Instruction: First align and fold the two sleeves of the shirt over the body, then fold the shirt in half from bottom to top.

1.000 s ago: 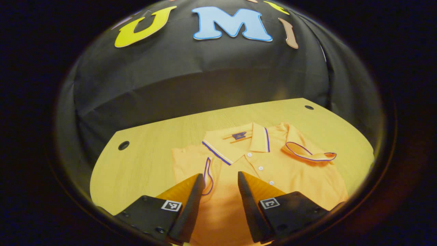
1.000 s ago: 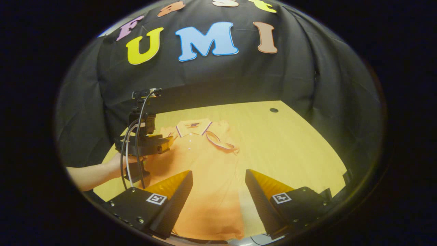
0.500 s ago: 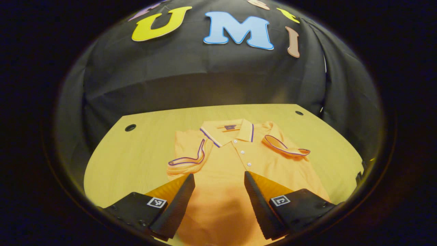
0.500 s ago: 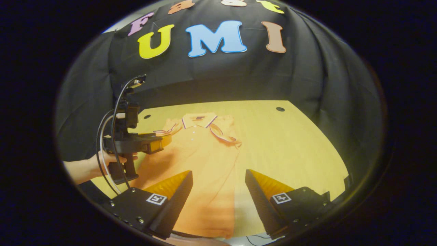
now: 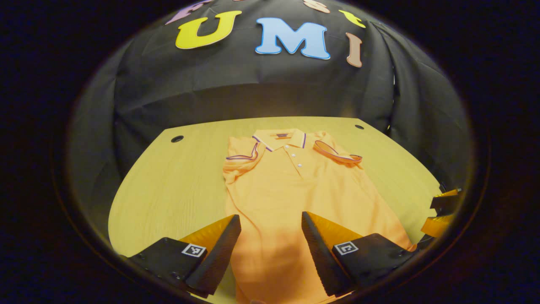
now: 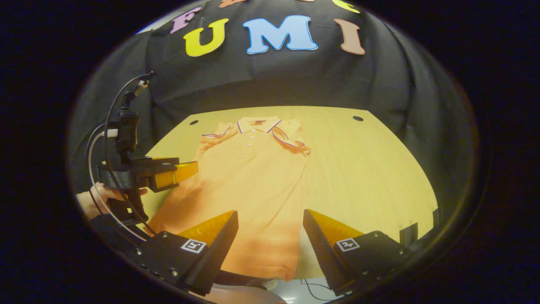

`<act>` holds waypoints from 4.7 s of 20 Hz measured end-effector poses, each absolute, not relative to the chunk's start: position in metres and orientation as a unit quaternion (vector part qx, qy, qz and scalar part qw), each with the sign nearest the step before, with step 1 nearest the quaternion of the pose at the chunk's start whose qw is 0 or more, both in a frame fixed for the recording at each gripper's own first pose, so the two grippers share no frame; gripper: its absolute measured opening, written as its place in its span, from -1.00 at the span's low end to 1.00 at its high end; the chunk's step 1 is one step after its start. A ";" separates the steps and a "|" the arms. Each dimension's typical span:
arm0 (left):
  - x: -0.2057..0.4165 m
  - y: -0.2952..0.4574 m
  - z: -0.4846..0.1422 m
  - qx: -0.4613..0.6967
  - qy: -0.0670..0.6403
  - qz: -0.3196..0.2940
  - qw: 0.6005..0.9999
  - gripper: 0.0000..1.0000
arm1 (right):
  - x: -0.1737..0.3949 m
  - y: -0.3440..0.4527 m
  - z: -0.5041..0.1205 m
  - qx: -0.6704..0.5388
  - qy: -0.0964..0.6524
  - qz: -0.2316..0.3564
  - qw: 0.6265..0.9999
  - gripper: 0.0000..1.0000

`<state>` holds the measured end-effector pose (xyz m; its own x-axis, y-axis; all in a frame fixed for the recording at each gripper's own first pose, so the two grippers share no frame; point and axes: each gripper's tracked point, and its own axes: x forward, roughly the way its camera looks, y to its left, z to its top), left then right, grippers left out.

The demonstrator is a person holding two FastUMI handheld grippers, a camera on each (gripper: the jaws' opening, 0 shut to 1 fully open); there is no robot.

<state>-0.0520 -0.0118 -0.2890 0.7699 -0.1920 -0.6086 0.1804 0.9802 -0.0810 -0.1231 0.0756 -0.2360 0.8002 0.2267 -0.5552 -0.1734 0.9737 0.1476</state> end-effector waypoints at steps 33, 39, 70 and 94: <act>-0.236 0.006 -0.351 0.036 0.384 -0.072 0.920 -0.27 | -0.191 0.068 -0.336 0.022 0.392 0.085 0.916 -0.39; -0.235 0.005 -0.344 0.028 0.394 -0.048 0.917 -0.82 | -0.191 0.067 -0.324 0.094 0.390 0.110 0.910 -0.91; 0.067 -0.005 -0.187 -0.046 0.228 -0.052 0.971 -0.83 | 0.081 0.053 -0.130 0.061 0.233 0.072 0.968 -0.92; 0.277 -0.003 -0.272 -0.001 0.224 -0.066 0.972 -0.81 | 0.284 0.061 -0.189 0.026 0.269 0.013 0.963 -0.91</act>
<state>0.2771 -0.0027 -0.2725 0.8905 -0.1290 -0.4364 0.1280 0.9913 -0.0320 0.2841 0.0614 -0.1891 0.8547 0.0389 -0.5176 -0.0110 0.9983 0.0569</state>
